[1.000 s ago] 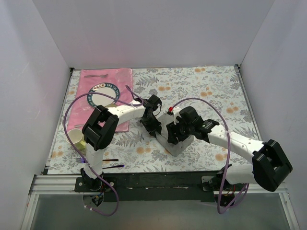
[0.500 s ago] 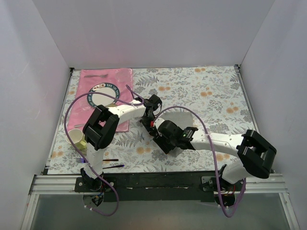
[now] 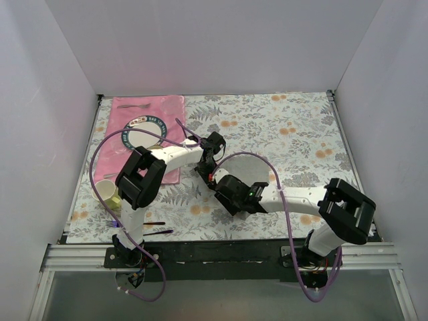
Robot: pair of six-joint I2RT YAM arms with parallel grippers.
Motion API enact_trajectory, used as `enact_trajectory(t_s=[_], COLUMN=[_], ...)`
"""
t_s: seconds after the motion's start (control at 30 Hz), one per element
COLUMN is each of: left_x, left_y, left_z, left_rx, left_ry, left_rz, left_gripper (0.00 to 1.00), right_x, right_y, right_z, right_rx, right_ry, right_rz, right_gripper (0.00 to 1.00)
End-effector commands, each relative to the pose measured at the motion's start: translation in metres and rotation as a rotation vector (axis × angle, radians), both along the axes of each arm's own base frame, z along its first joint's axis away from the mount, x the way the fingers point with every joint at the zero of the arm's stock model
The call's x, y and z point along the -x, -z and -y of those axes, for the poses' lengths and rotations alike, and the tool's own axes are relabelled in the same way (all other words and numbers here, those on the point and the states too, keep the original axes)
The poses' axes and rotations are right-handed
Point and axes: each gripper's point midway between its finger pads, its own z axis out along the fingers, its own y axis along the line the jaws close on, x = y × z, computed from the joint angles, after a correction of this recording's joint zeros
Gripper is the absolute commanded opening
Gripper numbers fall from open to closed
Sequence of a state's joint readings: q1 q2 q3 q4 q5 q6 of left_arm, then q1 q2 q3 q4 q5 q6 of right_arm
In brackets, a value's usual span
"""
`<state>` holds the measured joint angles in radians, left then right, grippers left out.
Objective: Fold the napkin, place the utensils inside, and roll it up
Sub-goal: Roll the napkin with the utensil
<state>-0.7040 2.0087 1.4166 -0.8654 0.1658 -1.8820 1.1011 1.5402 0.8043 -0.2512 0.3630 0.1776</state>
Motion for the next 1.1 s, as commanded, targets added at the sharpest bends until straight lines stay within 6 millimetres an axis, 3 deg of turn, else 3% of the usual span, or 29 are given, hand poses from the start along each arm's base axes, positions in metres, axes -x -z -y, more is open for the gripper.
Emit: enact_trajectory(t_s=[0.0, 0.07, 0.2, 0.23, 0.4, 0.47, 0.5, 0.57, 0.6, 0.77, 0.83, 0.97, 1.07], left_x=[0.004, 0.004, 0.004, 0.004, -0.006, -0.014, -0.018, -0.03, -0.035, -0.052, -0.054, -0.067, -0.064], left_y=[0.0, -0.002, -0.005, -0.005, -0.016, -0.024, -0.031, -0.041, -0.049, -0.082, -0.094, -0.127, -0.137], left_z=[-0.006, -0.005, -0.004, -0.005, -0.002, 0.001, 0.0, -0.001, -0.002, 0.005, 0.003, -0.001, -0.009], left_rx=[-0.032, -0.028, -0.024, -0.024, 0.064, 0.095, 0.103, 0.113, 0.13, 0.181, 0.179, 0.158, 0.137], left_ry=[-0.011, -0.014, -0.015, -0.014, 0.002, 0.024, 0.03, 0.039, 0.039, 0.077, 0.096, 0.119, 0.127], left_rz=[-0.036, -0.044, -0.044, -0.046, 0.023, 0.074, 0.099, 0.144, 0.17, 0.267, 0.3, 0.397, 0.417], left_gripper=[0.0, 0.0, 0.0, 0.0, 0.0, 0.02, 0.11, 0.21, 0.29, 0.51, 0.57, 0.6, 0.6], right_x=[0.0, 0.001, 0.008, 0.009, 0.03, 0.036, 0.043, 0.045, 0.055, 0.061, 0.056, 0.064, 0.062], right_y=[0.013, 0.017, 0.024, 0.023, 0.03, 0.038, 0.037, 0.042, 0.041, 0.036, 0.037, 0.032, 0.029], right_z=[0.016, 0.02, 0.024, 0.022, 0.014, 0.02, 0.011, 0.017, 0.013, 0.014, 0.017, 0.012, 0.011], right_rx=[0.013, 0.024, 0.0, -0.028, -0.165, -0.184, -0.243, -0.301, -0.344, -0.468, -0.505, -0.596, -0.66], right_ry=[0.084, 0.109, 0.111, 0.111, 0.051, 0.061, 0.033, 0.063, 0.027, 0.016, 0.037, 0.015, 0.046], right_rz=[0.027, 0.022, -0.001, 0.001, -0.095, -0.148, -0.206, -0.265, -0.331, -0.501, -0.54, -0.692, -0.78], right_gripper=[0.49, 0.41, 0.05, 0.02, 0.01, 0.01, 0.01, 0.01, 0.01, 0.01, 0.01, 0.01, 0.01])
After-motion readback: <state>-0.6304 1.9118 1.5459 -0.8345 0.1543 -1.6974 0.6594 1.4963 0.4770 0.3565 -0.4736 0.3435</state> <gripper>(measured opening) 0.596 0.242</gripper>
